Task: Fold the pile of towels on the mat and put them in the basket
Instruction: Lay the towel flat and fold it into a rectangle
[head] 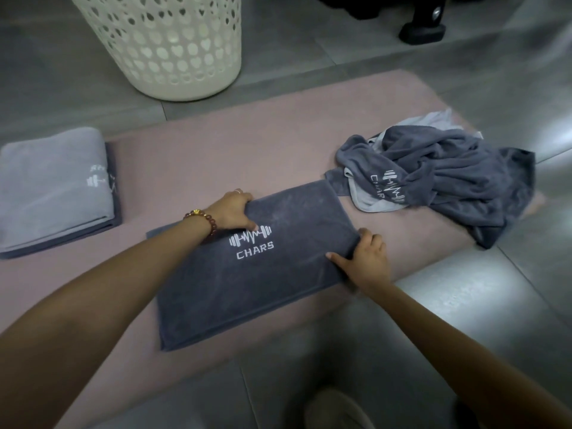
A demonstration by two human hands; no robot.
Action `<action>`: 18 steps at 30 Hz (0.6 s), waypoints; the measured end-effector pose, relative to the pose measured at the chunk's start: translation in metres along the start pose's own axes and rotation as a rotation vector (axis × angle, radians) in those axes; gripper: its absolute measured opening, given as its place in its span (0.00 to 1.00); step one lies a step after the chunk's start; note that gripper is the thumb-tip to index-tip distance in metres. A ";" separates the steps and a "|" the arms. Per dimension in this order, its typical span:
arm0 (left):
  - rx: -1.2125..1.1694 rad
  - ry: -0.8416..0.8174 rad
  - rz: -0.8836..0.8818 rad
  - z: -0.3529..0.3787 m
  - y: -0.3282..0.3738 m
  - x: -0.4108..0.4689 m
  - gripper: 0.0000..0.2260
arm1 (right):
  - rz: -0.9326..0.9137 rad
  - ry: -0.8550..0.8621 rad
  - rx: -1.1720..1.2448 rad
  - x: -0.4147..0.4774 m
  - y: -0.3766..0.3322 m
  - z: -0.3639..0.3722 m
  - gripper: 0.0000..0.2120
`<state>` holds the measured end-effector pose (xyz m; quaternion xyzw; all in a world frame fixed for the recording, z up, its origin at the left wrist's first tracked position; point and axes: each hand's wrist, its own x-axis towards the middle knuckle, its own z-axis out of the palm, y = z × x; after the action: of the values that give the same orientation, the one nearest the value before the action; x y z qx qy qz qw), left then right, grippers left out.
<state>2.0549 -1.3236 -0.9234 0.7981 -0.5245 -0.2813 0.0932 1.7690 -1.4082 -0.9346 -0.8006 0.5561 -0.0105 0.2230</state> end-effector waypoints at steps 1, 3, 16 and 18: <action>-0.005 0.006 0.004 0.000 0.001 0.000 0.19 | 0.022 -0.038 0.019 0.002 0.002 -0.004 0.39; -0.068 0.011 0.001 -0.001 0.002 -0.001 0.15 | 0.078 -0.135 0.099 0.007 0.004 -0.010 0.36; -0.369 -0.003 0.125 -0.025 0.003 -0.012 0.15 | 0.298 -0.087 0.977 0.014 -0.002 -0.023 0.11; -0.392 0.111 0.149 -0.033 0.001 -0.016 0.16 | 0.239 0.047 1.039 0.022 -0.007 -0.028 0.09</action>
<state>2.0681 -1.3148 -0.8899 0.7381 -0.5113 -0.3259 0.2958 1.7758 -1.4355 -0.9119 -0.5152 0.5698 -0.2770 0.5772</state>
